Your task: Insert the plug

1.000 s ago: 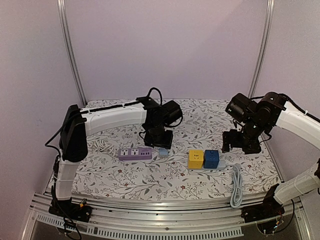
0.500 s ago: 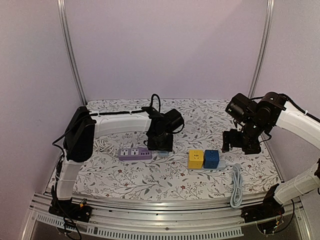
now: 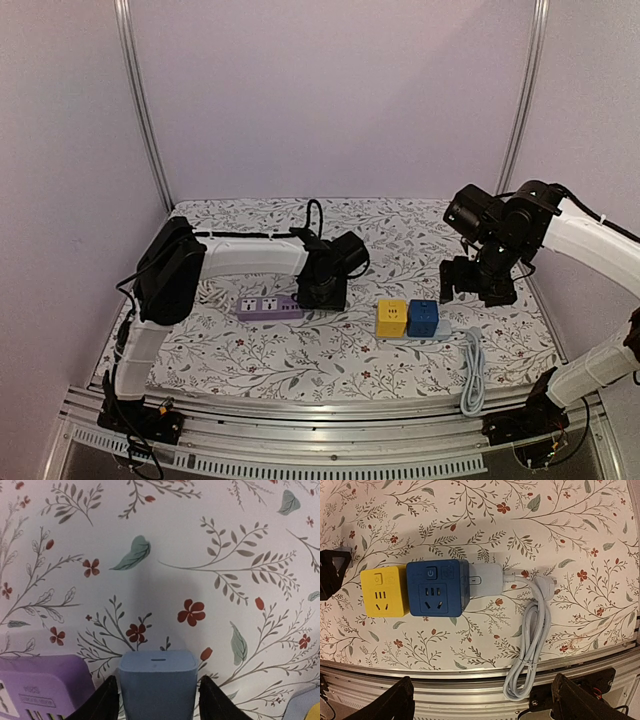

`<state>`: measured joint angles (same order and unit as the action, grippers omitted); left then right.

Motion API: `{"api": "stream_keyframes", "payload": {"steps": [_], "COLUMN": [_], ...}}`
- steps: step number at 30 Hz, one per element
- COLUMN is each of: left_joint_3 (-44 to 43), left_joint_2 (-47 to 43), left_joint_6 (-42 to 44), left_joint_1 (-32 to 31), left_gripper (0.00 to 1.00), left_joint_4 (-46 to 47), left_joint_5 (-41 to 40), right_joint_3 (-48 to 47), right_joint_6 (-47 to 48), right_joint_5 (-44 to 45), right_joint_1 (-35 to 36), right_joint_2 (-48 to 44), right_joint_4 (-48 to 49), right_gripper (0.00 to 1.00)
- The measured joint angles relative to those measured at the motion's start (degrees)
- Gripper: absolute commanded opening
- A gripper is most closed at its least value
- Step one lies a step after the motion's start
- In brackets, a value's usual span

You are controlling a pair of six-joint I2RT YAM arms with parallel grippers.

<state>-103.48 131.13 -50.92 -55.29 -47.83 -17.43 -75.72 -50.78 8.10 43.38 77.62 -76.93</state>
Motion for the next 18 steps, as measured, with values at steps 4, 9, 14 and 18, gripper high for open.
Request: {"api": "stream_keyframes", "payload": {"steps": [4,9,14,18], "left_joint_3": [0.4,1.2,2.6,3.0], "left_joint_2": [0.1,0.1,0.1,0.1], "left_joint_6": [0.0,-0.2,-0.2,-0.2], "left_joint_1": [-0.1,-0.1,-0.3,-0.4], "left_gripper": [0.52,0.51,0.49,0.43], "left_joint_4": [1.2,2.6,3.5,3.9], "left_joint_5": [0.0,0.1,0.0,-0.7], "right_joint_3": [-0.1,-0.1,-0.1,-0.1], "right_joint_6": [0.2,0.5,0.5,0.5], "right_joint_5": [-0.1,-0.1,-0.1,-0.2], "right_joint_1": [0.0,0.0,0.0,0.0], "right_joint_2": [0.1,0.1,0.1,0.1], "right_joint_4": [0.0,0.0,0.0,0.0], "right_gripper": [0.94,0.94,0.94,0.94]}}
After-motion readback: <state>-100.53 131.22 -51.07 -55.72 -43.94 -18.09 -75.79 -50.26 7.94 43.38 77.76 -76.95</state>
